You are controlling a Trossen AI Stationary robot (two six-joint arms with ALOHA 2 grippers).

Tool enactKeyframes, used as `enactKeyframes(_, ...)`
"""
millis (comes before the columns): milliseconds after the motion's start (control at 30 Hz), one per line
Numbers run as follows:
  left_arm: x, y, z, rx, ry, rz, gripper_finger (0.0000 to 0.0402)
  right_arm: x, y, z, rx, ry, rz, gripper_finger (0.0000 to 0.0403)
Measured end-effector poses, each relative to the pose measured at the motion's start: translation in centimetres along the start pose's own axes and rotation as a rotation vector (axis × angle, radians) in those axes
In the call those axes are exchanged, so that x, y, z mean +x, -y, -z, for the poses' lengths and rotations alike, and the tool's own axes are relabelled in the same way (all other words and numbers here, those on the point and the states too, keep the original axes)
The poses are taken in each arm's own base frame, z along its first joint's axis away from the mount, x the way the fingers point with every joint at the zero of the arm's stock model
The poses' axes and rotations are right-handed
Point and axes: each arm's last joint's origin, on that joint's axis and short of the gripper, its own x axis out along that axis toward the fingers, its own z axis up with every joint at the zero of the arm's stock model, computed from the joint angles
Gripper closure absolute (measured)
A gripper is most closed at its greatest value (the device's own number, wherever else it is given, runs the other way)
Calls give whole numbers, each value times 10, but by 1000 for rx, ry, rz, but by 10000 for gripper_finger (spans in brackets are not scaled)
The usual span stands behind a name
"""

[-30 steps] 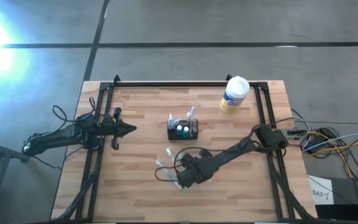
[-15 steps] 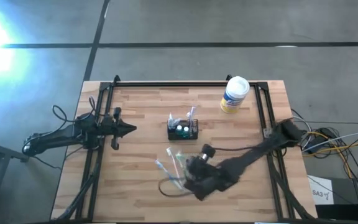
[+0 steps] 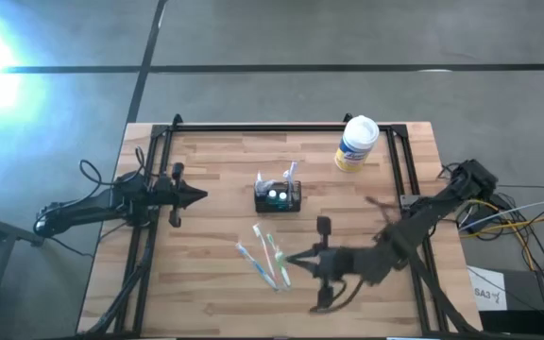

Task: Pick & Place toothbrushing station
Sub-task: Put the right green toothbrush into the black wire organizer

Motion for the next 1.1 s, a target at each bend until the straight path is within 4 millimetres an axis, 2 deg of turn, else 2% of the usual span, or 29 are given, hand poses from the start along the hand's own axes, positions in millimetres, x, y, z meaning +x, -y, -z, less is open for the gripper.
enactKeyframes(133,0,0,0,2,2,-3,381,-17,22,13,44,114,-65,395)
enactKeyframes(367,0,0,0,-44,-2,-2,381,-52,53,57,114,211,-66,395)
enactKeyframes(500,0,0,0,-45,-2,-3,381,-65,61,79,138,225,-59,395)
enactKeyframes(1100,0,0,0,-46,-3,-2,381,-123,95,142,101,325,-131,394)
